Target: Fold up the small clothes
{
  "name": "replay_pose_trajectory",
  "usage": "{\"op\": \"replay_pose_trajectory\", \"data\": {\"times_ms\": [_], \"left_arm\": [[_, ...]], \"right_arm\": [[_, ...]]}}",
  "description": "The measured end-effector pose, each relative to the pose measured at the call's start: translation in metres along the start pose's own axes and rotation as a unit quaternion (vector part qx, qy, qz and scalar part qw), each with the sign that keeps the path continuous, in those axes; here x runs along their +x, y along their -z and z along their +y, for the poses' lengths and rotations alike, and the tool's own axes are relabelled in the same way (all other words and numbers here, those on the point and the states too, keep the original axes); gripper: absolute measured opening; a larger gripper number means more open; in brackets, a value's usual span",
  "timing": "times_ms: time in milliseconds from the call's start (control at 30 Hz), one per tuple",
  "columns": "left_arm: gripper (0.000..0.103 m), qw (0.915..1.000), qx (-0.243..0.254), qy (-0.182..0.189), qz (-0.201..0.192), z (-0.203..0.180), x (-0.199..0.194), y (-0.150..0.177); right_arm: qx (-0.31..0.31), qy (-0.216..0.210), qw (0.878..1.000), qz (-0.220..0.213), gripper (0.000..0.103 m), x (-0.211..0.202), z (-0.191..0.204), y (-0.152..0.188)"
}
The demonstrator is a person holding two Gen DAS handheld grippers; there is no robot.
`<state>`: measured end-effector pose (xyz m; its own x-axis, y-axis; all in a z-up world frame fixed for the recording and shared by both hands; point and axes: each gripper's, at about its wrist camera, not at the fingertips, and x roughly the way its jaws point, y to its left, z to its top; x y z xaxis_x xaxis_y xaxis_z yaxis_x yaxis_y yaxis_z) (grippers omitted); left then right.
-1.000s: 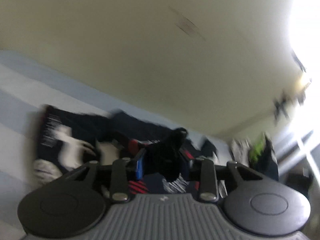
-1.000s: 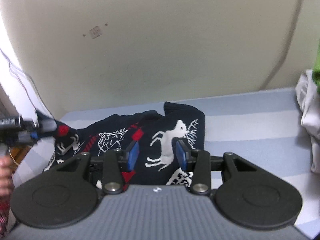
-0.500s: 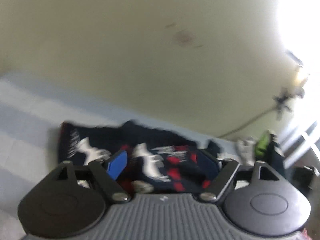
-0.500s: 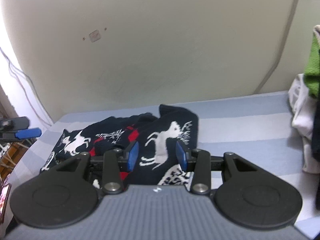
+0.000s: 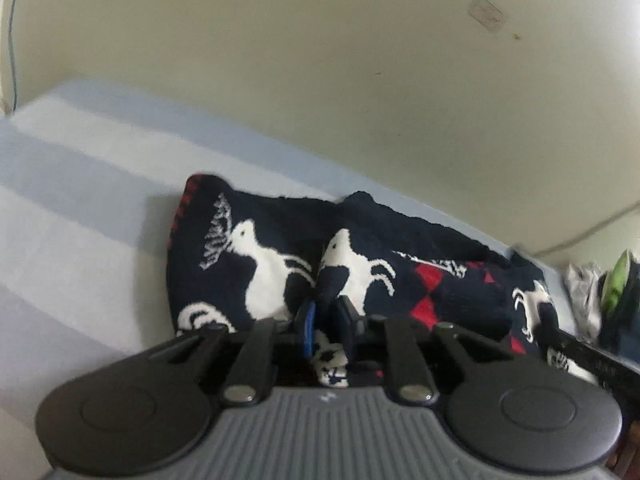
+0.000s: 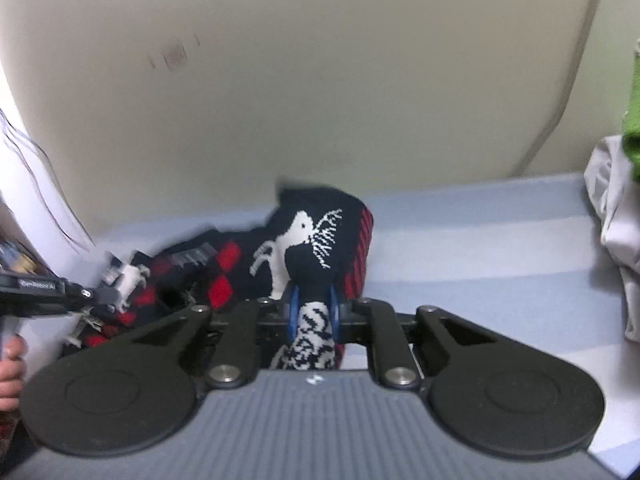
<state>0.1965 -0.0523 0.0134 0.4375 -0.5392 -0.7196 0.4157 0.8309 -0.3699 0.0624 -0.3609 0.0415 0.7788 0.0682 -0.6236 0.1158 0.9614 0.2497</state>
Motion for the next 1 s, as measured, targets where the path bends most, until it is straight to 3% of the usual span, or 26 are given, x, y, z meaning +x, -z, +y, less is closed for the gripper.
{"op": "replay_pose_trajectory", "data": {"times_ms": [100,167,233,467,600,800,900,1000], "left_arm": [[0.027,0.9998,0.007,-0.015,0.008,0.002,-0.025,0.001],[0.037,0.9997,0.007,-0.022,-0.007,0.007,-0.049,0.006],[0.040,0.9995,0.014,-0.022,-0.018,0.014,-0.073,0.017],[0.047,0.9979,0.057,-0.031,-0.002,0.037,-0.150,0.096],[0.050,0.9970,0.066,-0.036,0.018,0.048,-0.187,0.146],[0.053,0.9971,0.060,-0.040,0.027,0.056,-0.227,0.207],[0.055,0.9972,0.058,-0.038,0.026,0.055,-0.245,0.228],[0.057,0.9970,0.062,-0.034,0.030,0.051,-0.256,0.243]], "right_arm": [[-0.001,0.012,1.000,0.014,0.041,0.000,-0.001,-0.004],[0.023,-0.006,1.000,0.014,0.041,-0.019,-0.009,-0.003],[0.027,-0.019,0.999,0.010,0.041,-0.044,-0.013,0.006],[-0.011,-0.099,0.995,0.024,0.041,-0.155,-0.022,0.065],[-0.032,-0.064,0.997,0.003,0.041,-0.220,-0.035,0.091],[-0.008,0.046,0.995,-0.091,0.042,-0.332,-0.076,0.104],[-0.005,0.039,0.995,-0.094,0.042,-0.363,-0.079,0.119],[-0.002,-0.012,0.999,-0.051,0.042,-0.349,-0.067,0.146]]}}
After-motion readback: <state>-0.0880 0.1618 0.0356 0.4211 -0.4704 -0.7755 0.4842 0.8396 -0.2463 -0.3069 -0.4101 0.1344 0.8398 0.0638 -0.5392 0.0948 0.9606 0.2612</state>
